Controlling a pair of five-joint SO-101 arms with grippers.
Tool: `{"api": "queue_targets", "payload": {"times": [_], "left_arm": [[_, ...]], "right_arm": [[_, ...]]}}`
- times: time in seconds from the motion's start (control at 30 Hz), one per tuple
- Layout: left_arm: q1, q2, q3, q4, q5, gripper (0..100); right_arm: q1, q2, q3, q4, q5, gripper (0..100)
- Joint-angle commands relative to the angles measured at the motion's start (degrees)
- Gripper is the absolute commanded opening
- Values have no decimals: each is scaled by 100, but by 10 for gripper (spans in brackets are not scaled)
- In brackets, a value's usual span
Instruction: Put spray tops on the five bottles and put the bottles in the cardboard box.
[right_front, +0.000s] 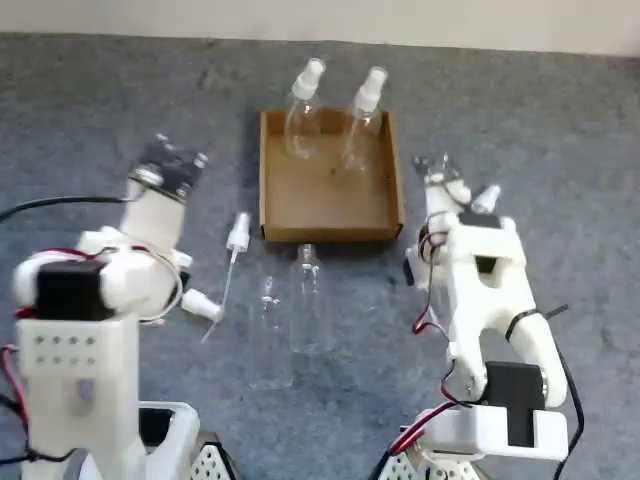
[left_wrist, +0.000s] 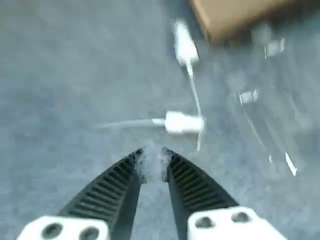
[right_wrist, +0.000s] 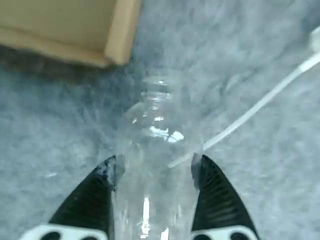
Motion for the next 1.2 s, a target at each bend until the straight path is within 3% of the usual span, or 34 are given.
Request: {"api": "queue_targets", "payload": {"times": [0.0,0.1,0.27,0.37,0.8,0.93,1.03,1.17], "left_arm": [[-4,-119,1270,-862,378,19],[-22,-119,1754,-1046,475,57],[-31,-119,2387,-1600,484,64],[-31,-119,2492,-1741,484,64],[-22,-119,2826,-2198,501,65],[-22,-119,2879,-2215,501,66],[4,-119,2879,-2215,501,66],[4,-119,2888,-2215,501,66]], "right_arm": [[-22,-57,286,-382,-70,7],[-22,-57,356,-356,-264,74],[-13,-57,356,-347,-712,326],[-13,-66,251,-338,-712,412],[259,4,-3670,2387,-747,413],[576,22,-4171,2598,-721,413],[787,136,-4101,2114,-826,413],[901,1130,-4268,1534,-1407,307]]}}
